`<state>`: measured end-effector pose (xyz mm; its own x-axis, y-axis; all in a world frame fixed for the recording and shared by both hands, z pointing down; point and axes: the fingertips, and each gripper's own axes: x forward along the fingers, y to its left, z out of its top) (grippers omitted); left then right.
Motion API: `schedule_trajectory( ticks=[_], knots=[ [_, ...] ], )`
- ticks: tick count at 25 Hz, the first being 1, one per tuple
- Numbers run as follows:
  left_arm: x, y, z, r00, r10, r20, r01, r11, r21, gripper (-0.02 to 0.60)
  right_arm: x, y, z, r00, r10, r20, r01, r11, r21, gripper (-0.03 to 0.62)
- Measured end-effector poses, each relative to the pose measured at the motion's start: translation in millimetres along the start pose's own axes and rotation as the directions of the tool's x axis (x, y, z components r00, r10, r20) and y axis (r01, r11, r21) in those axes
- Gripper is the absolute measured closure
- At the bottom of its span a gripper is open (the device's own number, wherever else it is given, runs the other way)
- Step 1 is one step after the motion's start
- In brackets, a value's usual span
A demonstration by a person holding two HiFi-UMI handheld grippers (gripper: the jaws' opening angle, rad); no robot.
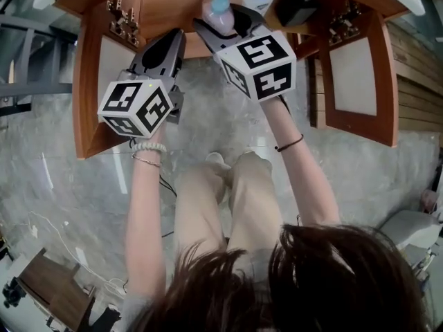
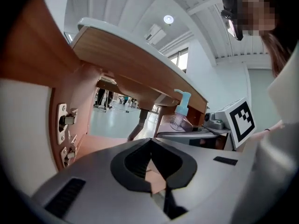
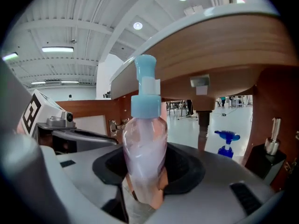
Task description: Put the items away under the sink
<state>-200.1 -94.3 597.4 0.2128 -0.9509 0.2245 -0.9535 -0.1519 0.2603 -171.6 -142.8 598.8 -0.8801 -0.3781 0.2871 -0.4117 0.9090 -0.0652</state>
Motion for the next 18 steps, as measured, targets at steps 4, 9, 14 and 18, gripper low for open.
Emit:
schedule_trajectory(
  ticks=[4, 9, 14, 18],
  knots=[
    [9, 13, -9, 1.000, 0.006, 0.021, -0.006, 1.000, 0.010, 0.578, 20, -1, -7, 1.000, 0.012, 0.016, -0.012, 1.000, -0.020, 0.390],
    [18, 26, -21, 0.999, 0.014, 0.038, -0.014, 1.000, 0.009, 0.580, 41, -2, -17, 0.999, 0.016, 0.029, -0.016, 0.999, -0.029, 0.390],
    [25, 36, -28, 0.999, 0.026, 0.047, -0.026, 1.000, 0.011, 0.580, 59, -11, -20, 0.999, 0.008, 0.043, -0.007, 0.999, -0.038, 0.390],
    [30, 44, -32, 0.998, 0.039, 0.058, -0.039, 0.999, 0.006, 0.579, 72, -21, -21, 0.999, -0.010, 0.048, 0.012, 0.999, -0.039, 0.390]
  ],
)
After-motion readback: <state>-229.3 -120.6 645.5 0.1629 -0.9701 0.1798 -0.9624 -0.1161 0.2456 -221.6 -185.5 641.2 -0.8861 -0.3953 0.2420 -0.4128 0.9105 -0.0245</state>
